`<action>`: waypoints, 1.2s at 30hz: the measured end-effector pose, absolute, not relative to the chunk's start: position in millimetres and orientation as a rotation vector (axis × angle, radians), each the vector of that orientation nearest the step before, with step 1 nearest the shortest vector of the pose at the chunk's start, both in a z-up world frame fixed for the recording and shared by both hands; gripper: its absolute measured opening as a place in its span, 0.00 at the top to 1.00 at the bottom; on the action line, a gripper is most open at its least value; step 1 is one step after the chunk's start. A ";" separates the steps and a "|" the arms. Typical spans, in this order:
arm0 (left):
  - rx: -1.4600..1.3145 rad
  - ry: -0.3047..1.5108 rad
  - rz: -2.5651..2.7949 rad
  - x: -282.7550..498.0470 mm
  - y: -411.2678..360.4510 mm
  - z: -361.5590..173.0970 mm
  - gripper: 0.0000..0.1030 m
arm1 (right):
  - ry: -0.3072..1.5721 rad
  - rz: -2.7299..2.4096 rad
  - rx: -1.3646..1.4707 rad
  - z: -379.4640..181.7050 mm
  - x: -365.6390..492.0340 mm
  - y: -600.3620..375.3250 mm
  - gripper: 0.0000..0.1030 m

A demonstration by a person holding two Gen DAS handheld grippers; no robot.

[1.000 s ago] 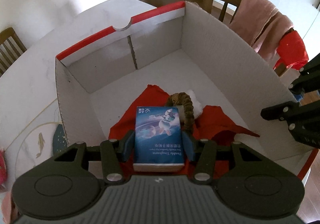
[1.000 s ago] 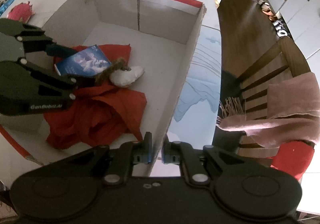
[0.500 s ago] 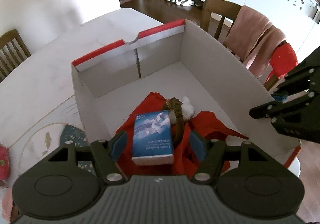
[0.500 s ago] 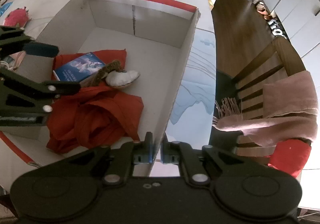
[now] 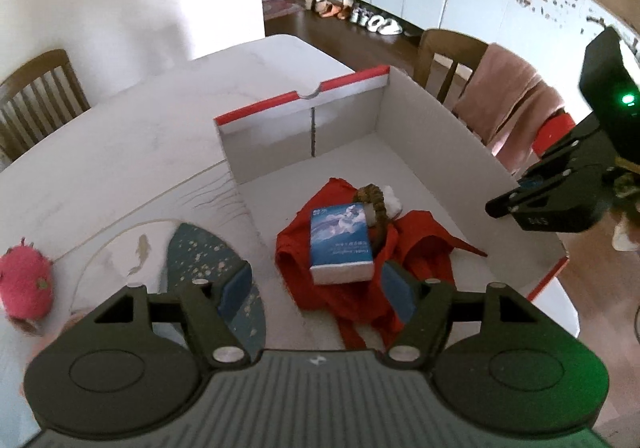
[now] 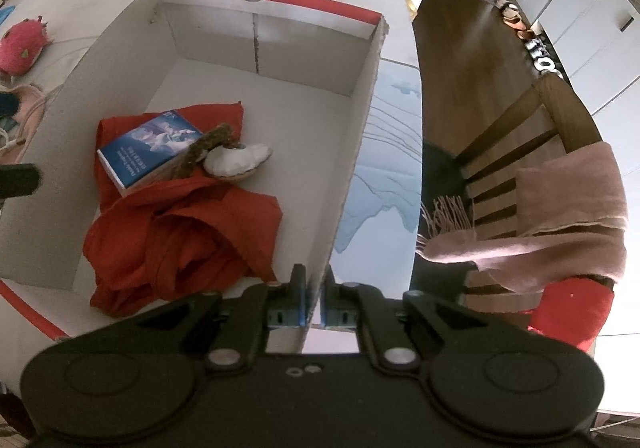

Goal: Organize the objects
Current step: 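Open the left gripper to release the tissue pack onto the red cloth, then move the left gripper back to the white USB cable on the pink cloth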

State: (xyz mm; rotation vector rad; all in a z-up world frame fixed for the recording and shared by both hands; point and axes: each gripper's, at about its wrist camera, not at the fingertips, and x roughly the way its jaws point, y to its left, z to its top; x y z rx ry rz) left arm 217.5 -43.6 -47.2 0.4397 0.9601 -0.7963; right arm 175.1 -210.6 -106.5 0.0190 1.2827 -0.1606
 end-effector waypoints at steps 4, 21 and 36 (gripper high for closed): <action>0.395 0.953 -0.780 215.6 -20.0 -35.7 0.27 | 1.286 -0.169 0.022 -106.9 175.3 -210.4 0.96; 0.260 0.954 -0.489 232.1 131.1 -27.7 0.15 | 1.299 -0.190 0.017 -107.1 178.1 -208.0 0.95; 0.521 0.971 -0.604 247.2 154.8 -74.4 0.04 | 1.307 -0.205 0.012 -108.1 179.1 -206.1 0.94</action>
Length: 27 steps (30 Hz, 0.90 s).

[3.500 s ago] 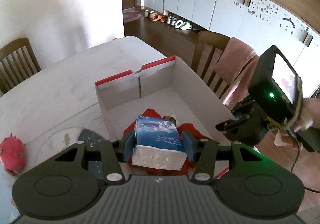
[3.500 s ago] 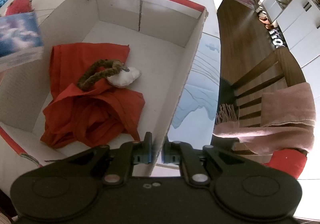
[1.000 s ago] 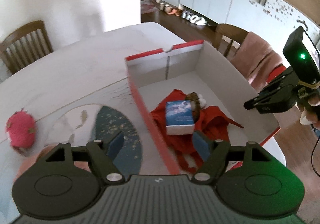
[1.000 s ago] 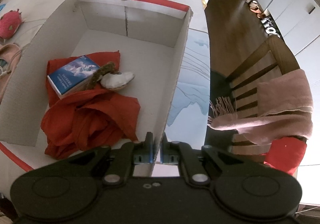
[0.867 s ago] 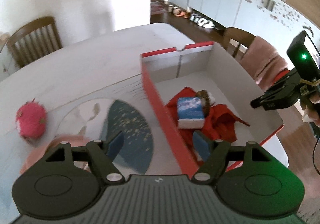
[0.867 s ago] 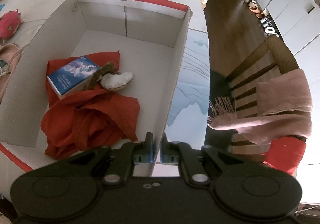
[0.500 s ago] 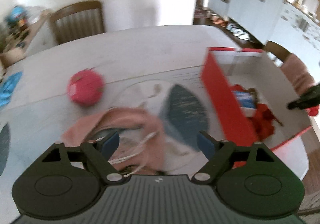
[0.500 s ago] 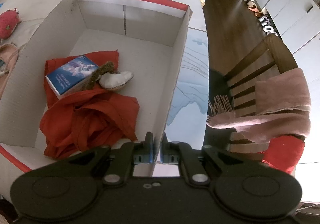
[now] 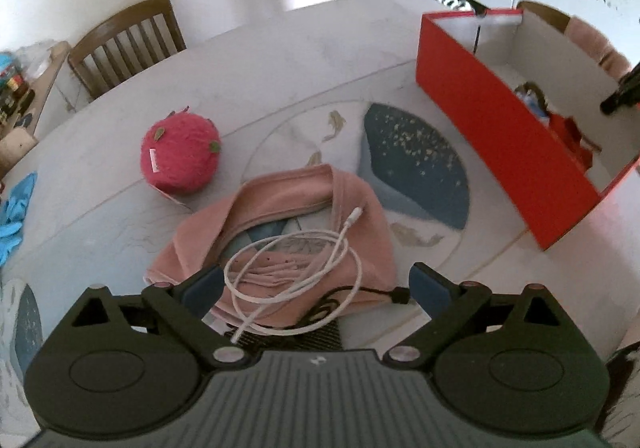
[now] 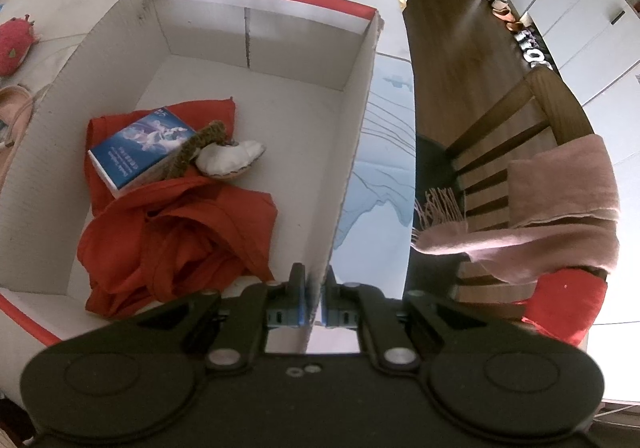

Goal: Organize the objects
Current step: 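Move the left gripper back to the white USB cable on the pink cloth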

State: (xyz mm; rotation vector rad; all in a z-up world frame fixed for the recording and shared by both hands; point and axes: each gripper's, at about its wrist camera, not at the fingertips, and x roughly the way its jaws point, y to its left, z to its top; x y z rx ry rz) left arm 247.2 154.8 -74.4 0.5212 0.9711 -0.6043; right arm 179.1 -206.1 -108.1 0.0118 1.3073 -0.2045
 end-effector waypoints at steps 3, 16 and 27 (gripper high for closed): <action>0.551 0.970 -0.639 253.2 156.1 -81.3 0.04 | 1.308 -0.208 0.008 -108.5 179.0 -205.4 0.94; 0.692 0.997 -0.688 268.1 160.7 -102.3 0.46 | 1.311 -0.208 0.008 -108.4 178.8 -205.0 0.94; 0.786 1.015 -0.707 269.3 154.8 -116.1 0.69 | 1.313 -0.210 0.006 -108.7 178.2 -204.6 0.94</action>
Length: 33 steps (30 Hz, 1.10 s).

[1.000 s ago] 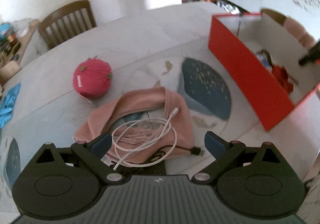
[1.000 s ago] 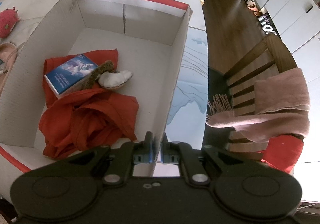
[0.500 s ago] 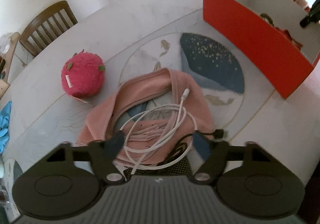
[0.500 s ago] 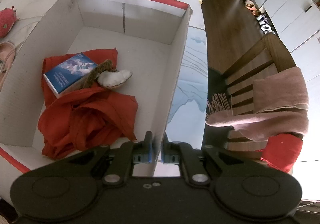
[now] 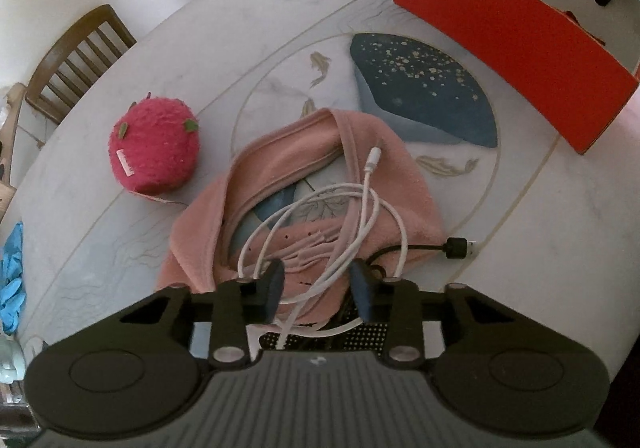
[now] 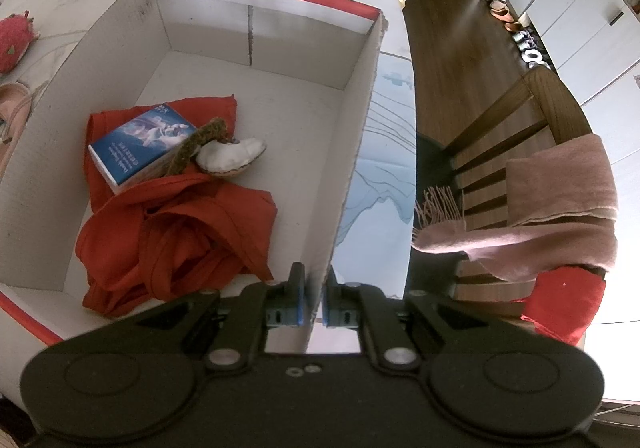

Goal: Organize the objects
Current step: 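Move the left gripper back to the white USB cable on the pink cloth, then close the left gripper on the white cable and lift, then carry the white cable with the left gripper into the box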

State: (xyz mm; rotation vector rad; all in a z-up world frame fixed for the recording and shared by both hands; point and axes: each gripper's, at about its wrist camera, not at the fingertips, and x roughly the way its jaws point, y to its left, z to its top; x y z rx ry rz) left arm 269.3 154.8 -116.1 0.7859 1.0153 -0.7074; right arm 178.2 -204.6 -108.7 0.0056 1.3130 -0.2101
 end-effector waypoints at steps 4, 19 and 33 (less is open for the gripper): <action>0.819 1.006 -0.732 264.2 151.5 -117.3 0.85 | 1.313 -0.210 0.004 -108.6 178.2 -204.5 0.94; 0.578 1.036 -0.681 281.6 158.8 -69.9 0.96 | 1.315 -0.210 0.004 -109.1 178.2 -204.4 0.94; 0.521 0.944 -0.812 257.1 100.6 -6.3 0.96 | 1.314 -0.208 0.000 -109.6 178.3 -204.2 0.94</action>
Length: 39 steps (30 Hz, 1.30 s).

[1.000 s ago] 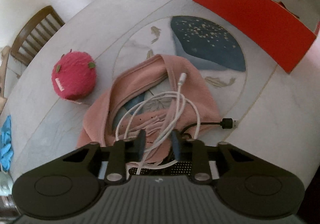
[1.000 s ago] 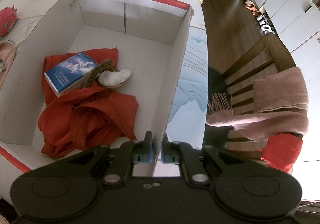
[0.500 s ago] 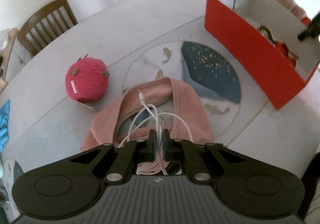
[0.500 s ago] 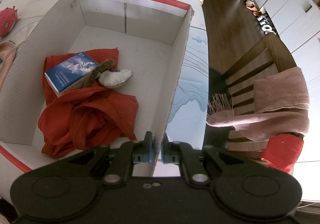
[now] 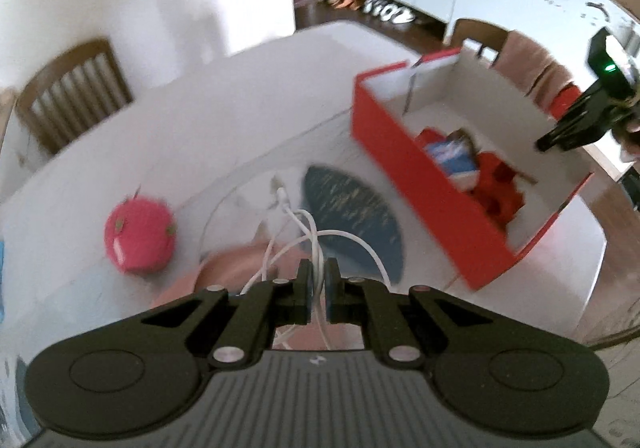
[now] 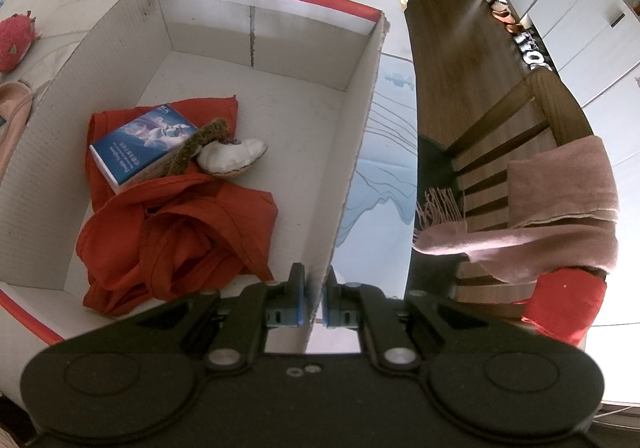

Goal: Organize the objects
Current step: 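Carry the white cable with the left gripper into the box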

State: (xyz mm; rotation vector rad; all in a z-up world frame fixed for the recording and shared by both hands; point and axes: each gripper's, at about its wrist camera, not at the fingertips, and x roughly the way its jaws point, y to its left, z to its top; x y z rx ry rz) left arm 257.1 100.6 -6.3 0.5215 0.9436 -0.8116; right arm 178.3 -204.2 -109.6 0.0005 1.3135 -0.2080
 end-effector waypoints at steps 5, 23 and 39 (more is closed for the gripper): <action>0.550 0.871 -0.906 246.6 61.2 19.0 0.96 | 1.313 -0.207 -0.007 -109.3 178.6 -203.8 0.94; 0.713 0.794 -1.114 228.5 -96.3 -6.4 0.95 | 1.307 -0.184 -0.016 -108.7 178.1 -201.5 0.94; 0.858 0.845 -1.074 247.7 -162.6 -80.9 0.95 | 1.316 -0.148 -0.008 -109.0 178.1 -205.6 0.95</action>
